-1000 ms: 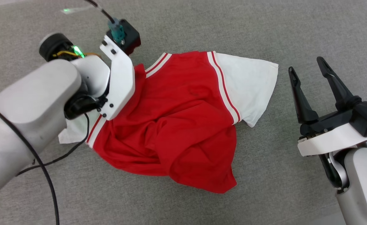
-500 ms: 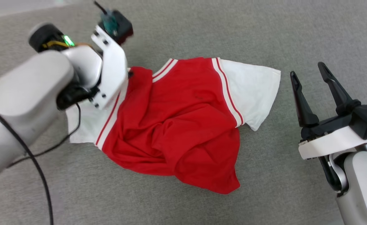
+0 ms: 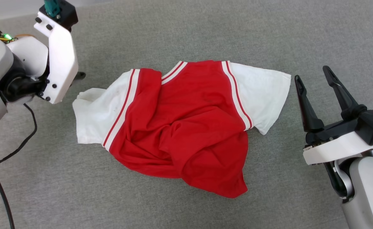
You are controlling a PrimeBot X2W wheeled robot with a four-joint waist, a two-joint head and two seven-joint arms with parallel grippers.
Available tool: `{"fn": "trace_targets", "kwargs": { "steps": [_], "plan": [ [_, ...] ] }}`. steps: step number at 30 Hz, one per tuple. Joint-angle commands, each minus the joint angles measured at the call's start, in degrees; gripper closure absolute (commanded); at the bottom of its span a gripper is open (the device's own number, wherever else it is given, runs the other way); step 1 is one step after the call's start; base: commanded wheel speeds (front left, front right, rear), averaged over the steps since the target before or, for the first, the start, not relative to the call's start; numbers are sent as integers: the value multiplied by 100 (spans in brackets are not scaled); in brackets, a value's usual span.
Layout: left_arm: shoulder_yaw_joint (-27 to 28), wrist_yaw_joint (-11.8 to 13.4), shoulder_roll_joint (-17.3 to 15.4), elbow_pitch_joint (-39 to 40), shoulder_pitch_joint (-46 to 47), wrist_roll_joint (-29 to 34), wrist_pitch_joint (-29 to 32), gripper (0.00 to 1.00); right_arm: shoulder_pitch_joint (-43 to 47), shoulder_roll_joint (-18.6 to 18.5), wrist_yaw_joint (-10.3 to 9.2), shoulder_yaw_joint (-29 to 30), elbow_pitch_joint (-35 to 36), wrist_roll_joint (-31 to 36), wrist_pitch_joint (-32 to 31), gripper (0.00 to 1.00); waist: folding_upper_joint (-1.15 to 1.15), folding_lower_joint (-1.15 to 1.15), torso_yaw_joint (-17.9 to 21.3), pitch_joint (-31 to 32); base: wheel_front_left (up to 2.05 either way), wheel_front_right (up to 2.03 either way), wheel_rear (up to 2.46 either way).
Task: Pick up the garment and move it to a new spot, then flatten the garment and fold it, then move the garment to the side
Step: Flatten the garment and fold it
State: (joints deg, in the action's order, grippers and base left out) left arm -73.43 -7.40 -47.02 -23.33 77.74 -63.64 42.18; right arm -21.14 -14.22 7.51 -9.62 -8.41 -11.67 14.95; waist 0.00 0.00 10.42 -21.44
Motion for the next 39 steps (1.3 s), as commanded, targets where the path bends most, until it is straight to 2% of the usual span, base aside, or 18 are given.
{"fn": "trace_targets", "kwargs": {
  "steps": [1,4,13,16,17,18,24,32,36,39],
  "plan": [
    [5,0,2,-22,-82,44,56,0,-57,-15,-4,-16,21,-12,29,0,0,0,31,-51,0,0,0],
    [3,0,68,-116,-191,88,214,0,-138,-12,-4,-68,24,-7,30,0,0,0,97,-153,0,0,0],
    [-13,0,170,-183,-688,823,682,0,-240,25,-4,-131,0,-4,27,0,0,0,286,-388,0,0,0],
    [-46,0,240,-264,-911,789,761,0,-254,28,-4,-126,-10,2,27,0,0,0,302,-408,0,0,0],
    [-58,0,256,-248,-970,814,796,11,-257,21,-4,-121,-18,2,28,0,0,0,300,-405,0,0,0],
    [-64,0,263,-225,-1010,820,835,100,-257,5,-4,-104,-27,1,28,0,0,0,291,-391,0,0,0],
    [-12,0,152,-77,-788,747,462,100,-317,-123,-4,76,-11,36,28,0,0,0,159,-198,0,0,0],
    [65,0,-64,245,-548,557,-295,100,-710,-755,-4,356,253,179,-247,0,0,0,-211,199,0,0,0],
    [87,0,-197,539,-548,558,-628,100,-979,-1225,-4,237,452,116,-845,0,0,0,-413,284,0,0,0],
    [105,0,-263,773,-627,575,-838,100,-1186,-1789,-4,-227,425,-281,-1731,0,0,0,-575,294,0,0,0]
  ]
}}
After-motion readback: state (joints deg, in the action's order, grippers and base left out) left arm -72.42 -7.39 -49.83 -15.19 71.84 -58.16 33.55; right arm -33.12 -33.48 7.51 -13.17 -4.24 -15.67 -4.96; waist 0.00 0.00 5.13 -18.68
